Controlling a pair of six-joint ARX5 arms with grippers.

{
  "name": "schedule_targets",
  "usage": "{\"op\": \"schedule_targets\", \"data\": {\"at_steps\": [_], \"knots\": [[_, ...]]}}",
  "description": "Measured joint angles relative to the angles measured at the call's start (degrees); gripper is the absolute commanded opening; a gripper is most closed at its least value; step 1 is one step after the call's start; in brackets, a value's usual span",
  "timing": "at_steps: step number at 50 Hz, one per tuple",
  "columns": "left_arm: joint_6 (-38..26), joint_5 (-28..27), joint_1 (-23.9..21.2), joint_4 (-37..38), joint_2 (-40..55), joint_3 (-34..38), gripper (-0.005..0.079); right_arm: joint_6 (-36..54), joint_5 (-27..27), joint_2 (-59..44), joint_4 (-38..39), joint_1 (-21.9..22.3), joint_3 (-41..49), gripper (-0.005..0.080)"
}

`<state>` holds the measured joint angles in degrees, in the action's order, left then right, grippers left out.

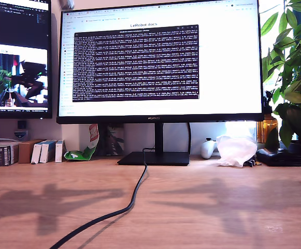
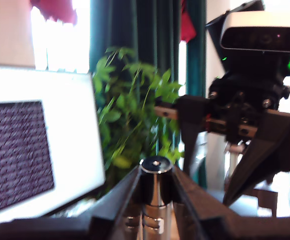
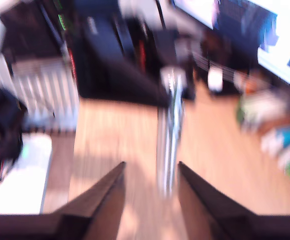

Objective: Pick the metallic laser pointer with your right arm, pass it to your left arm, then place it down to the left side of the table

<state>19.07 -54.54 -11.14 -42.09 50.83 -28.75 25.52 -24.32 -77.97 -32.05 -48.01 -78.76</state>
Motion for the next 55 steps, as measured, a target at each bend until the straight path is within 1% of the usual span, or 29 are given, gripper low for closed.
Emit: {"op": "schedule_targets", "data": {"at_steps": [3,4,5,13,18,21,22,26,27,37,43,49,51,55], "knots": [[-1.8,-1.0,1.0,4.1,0.0,-0.9,-0.0021,0.0,0.2,0.0,-3.3,0.7,0.0,-0.0005],[-2.4,-1.2,1.2,5.6,0.0,-1.3,-0.0021,0.0,0.3,0.0,-4.3,1.0,0.0,-0.0019],[-3.7,-1.6,1.4,7.1,0.0,-1.8,-0.0021,0.0,0.3,0.0,-5.1,1.3,0.0,-0.0007],[-12.8,-2.1,1.9,19.6,0.0,-5.9,-0.0021,0.8,1.0,0.1,-9.8,2.6,0.0,-0.0012],[-18.6,-0.3,1.9,28.3,0.0,-8.4,-0.0021,3.1,3.3,0.3,-13.1,2.6,0.0,-0.0012],[-21.8,1.8,1.9,33.6,0.0,-10.2,-0.0021,4.3,5.3,0.7,-15.3,2.6,0.0,-0.0013],[-24.2,2.7,1.9,35.2,0.0,-10.7,-0.0021,4.6,5.9,0.7,-15.8,2.6,0.0,-0.0013],[-28.2,6.3,1.9,42.1,0.0,-13.5,-0.0021,5.5,7.1,1.2,-17.5,2.7,0.0,-0.0013],[-30.1,7.4,1.9,43.6,0.0,-14.1,-0.0021,5.8,7.3,1.4,-17.8,2.7,0.0,-0.0013],[-38.9,18.2,1.9,60.5,1.2,-21.4,-0.0021,5.9,10.0,3.3,-18.8,2.6,0.0,-0.0012],[-42.2,23.3,1.9,70.8,3.8,-24.6,-0.0021,3.9,11.7,5.5,-18.9,2.7,0.0,-0.0013],[-44.2,28.7,1.9,80.5,6.3,-25.3,-0.0021,0.9,16.0,8.1,-18.6,2.7,0.0,-0.0013],[-44.7,30.2,1.9,82.1,7.2,-25.3,-0.0021,-0.2,17.9,9.4,-18.3,2.7,0.3,-0.0012],[-45.9,31.9,1.9,82.9,8.8,-25.3,-0.0021,-2.0,21.0,12.5,-18.0,2.7,2.2,-0.0013]]}}
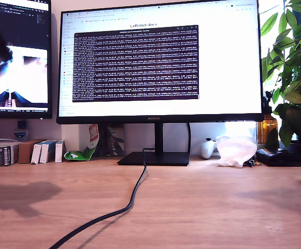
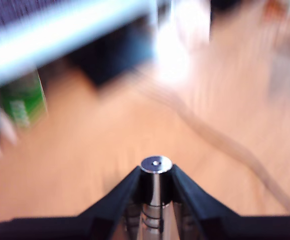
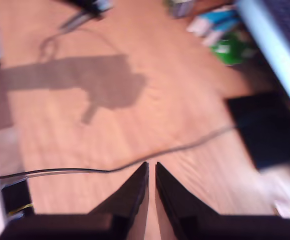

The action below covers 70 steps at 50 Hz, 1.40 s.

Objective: Pick the metallic laser pointer with your right arm, pass it to your left arm, then place it down to the left side of the table

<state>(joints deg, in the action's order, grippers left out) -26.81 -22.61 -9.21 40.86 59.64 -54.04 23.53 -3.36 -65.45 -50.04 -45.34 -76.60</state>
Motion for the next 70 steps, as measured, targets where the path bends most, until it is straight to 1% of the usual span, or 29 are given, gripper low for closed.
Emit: {"op": "schedule_targets", "data": {"at_steps": [7,14,21,28,33,39,50,60,70], "knots": [[-1.2,1.0,0.0,0.1,1.5,0.0,-0.0021,-2.1,5.0,5.8,1.6,0.5,5.5,-0.0013],[-1.7,2.7,0.0,1.2,2.1,0.0,-0.0021,-3.9,7.0,10.5,2.1,0.8,10.3,-0.0013],[-1.7,3.3,0.0,2.6,5.0,0.0,-0.0021,-4.0,7.9,15.0,2.8,0.8,15.4,-0.0013],[-1.7,3.3,0.0,3.8,10.1,-0.2,-0.0021,-4.0,7.8,20.0,3.4,0.8,22.6,-0.0013],[-1.9,3.5,0.0,5.9,14.2,-1.8,-0.0021,-4.0,7.8,22.4,3.8,0.8,26.7,-0.0013],[-2.4,3.5,0.0,7.2,18.9,-5.2,-0.0021,-4.0,7.1,23.3,4.2,0.8,27.6,-0.0012],[-2.7,3.6,0.0,11.7,28.4,-12.7,-0.0021,-4.0,6.6,24.4,5.5,0.8,27.6,-0.0013],[-3.4,3.7,0.2,12.1,36.4,-13.7,-0.0021,-4.0,6.5,24.3,5.5,0.8,27.6,-0.0012],[-3.5,3.6,0.9,13.4,41.7,-15.6,-0.0021,-4.0,6.5,24.3,5.5,0.8,27.6,-0.0013]]}}
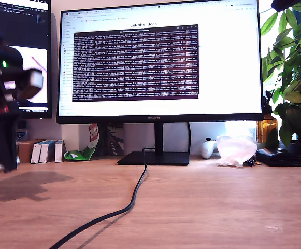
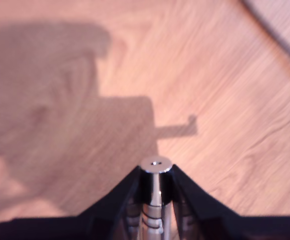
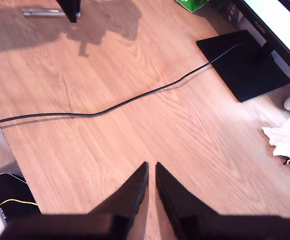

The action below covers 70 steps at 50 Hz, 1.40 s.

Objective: Pick the metallic laser pointer with your right arm, pass it to your left arm, then place it down to the left side of the table

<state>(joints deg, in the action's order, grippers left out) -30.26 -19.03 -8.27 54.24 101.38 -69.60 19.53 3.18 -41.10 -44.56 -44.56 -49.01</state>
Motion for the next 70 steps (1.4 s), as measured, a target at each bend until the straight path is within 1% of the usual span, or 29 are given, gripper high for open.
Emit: {"op": "schedule_targets", "data": {"at_steps": [19,41,44,52,55,66,68,70], "knots": [[-0.6,-0.7,1.3,-0.4,2.9,-0.6,-0.0021,0.0,0.0,0.0,1.4,0.0,0.0,-0.0012],[-0.6,-0.8,1.9,-2.0,3.0,-0.6,-0.0021,0.0,0.0,0.0,2.5,0.0,0.0,-0.0012],[-0.6,-0.8,1.9,-2.0,3.0,-0.6,0.0001,0.0,0.0,0.0,2.6,0.0,0.0,-0.0012],[-0.6,-0.8,1.9,-2.6,3.0,-0.6,0.0101,0.0,0.0,0.0,2.6,0.0,0.0,-0.0012],[-0.6,-0.8,1.9,-2.7,3.0,-0.6,0.0115,0.0,0.0,0.0,2.6,0.0,0.0,-0.0012],[-0.6,-0.8,1.9,-2.7,3.0,-0.6,0.0117,0.0,0.0,0.0,2.7,0.0,0.0,-0.0012],[-0.6,-0.8,1.9,-2.7,3.0,-0.6,0.0133,0.0,0.0,0.0,2.7,0.0,0.0,-0.0012],[-0.6,-0.8,1.9,-2.8,3.0,-0.6,0.017,0.0,0.0,0.0,2.8,0.0,0.0,-0.0012]]}}
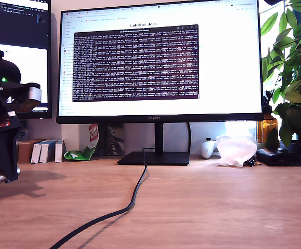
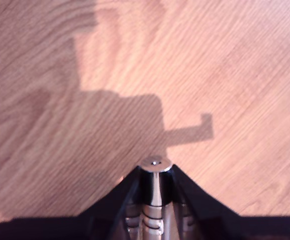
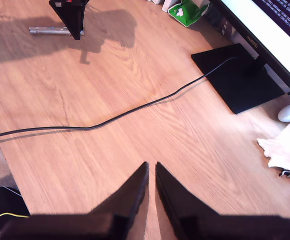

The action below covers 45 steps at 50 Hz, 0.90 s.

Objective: Pick the metallic laser pointer with your right arm, pass it to your left arm, then place it down to the left side of the table

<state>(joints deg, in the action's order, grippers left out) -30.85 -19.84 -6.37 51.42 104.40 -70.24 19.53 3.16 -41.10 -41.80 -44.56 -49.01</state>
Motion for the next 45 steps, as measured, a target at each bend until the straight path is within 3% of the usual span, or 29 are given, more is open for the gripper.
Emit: {"op": "schedule_targets", "data": {"at_steps": [4,28,33,39,45], "knots": [[0.0,0.0,0.0,-0.3,0.0,0.0,0.023,0.0,0.0,0.0,0.0,0.0,0.0,-0.0012],[1.8,-0.3,0.0,-0.1,0.0,-0.4,0.0228,-0.8,0.0,0.0,1.7,0.0,0.0,-0.0012],[2.8,-0.7,0.0,0.5,0.0,-2.1,0.0143,-1.4,0.0,0.0,3.1,0.0,0.0,-0.0012],[3.4,-0.9,0.0,2.1,0.0,-6.6,-0.0025,-1.5,0.0,0.0,5.1,0.0,0.0,-0.0012],[3.4,-0.9,0.0,2.6,0.0,-10.3,-0.0021,-1.5,0.0,0.0,6.4,0.0,0.0,-0.0012]]}}
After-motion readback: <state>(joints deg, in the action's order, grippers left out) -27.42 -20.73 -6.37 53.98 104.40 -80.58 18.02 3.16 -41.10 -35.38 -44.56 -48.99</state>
